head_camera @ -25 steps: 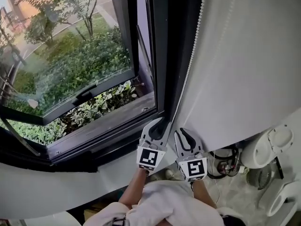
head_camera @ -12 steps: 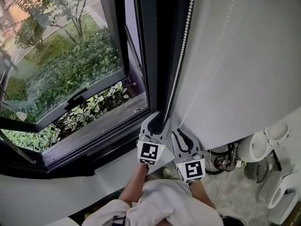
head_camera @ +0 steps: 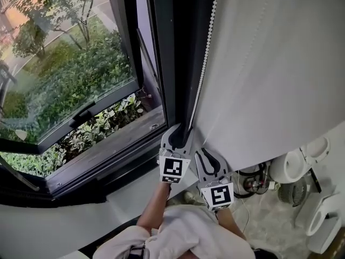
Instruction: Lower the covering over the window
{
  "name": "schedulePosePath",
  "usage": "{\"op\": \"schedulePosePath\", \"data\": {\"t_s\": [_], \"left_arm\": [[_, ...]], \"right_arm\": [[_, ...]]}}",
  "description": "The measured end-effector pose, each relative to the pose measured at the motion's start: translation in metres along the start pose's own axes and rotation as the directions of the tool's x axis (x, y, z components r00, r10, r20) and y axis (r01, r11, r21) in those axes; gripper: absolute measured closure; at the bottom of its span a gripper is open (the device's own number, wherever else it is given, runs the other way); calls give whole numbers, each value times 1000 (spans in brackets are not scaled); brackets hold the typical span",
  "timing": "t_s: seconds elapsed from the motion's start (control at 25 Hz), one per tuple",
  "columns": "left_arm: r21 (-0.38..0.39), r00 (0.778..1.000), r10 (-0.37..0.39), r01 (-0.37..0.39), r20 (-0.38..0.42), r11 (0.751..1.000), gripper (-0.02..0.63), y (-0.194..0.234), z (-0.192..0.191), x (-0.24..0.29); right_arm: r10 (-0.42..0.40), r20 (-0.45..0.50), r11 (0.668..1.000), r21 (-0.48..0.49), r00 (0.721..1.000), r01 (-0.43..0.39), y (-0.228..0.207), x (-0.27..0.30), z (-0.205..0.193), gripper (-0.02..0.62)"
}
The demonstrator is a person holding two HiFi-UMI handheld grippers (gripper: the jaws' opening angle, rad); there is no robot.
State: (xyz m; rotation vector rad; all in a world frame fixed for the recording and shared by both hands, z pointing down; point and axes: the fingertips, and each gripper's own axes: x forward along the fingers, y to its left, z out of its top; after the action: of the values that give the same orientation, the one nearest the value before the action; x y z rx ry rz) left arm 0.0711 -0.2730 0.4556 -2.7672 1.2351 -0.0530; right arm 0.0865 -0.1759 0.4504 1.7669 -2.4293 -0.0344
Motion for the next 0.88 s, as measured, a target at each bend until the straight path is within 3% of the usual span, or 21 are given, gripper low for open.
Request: {"op": "schedulePosePath", "data": {"t_s": [0.08,0.16,0.36,0.88], "left_arm": [[1,1000,26,-26,-4,1000,476,3,0,1],[-11,999,37,-37,-2,999,543,7,0,0],[-24,1000,-3,3,-3,1000,583,6,-1,-5],[-55,998,-52,50,-24,997,584,-10,1,-49]], "right_arm": [[-6,-6,1000,5,1000,6,-1,-2,0,526],[-8,-7,1000,6,1000,8,-2,-4,0,525],[7,3,1000,1,1000,-7,3,-5,2,526],[103,83,994,-39,991,-100,20,-5,37,525]]}}
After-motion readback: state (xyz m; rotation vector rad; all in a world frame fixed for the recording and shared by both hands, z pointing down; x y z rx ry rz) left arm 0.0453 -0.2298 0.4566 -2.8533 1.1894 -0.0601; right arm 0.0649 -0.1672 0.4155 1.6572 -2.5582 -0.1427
